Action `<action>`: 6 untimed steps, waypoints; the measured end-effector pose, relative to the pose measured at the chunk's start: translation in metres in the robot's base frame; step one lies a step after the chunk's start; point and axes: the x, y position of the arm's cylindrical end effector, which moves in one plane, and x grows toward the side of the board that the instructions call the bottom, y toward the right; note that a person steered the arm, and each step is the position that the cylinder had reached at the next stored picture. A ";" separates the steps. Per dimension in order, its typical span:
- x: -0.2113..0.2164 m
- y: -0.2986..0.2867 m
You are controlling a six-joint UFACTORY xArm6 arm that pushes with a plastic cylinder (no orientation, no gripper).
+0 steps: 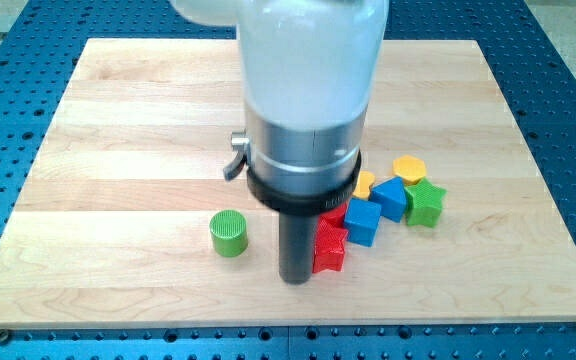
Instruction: Separate the red blocks from the blue cube
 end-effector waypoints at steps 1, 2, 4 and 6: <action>-0.011 0.003; -0.021 -0.005; 0.009 -0.006; 0.028 -0.006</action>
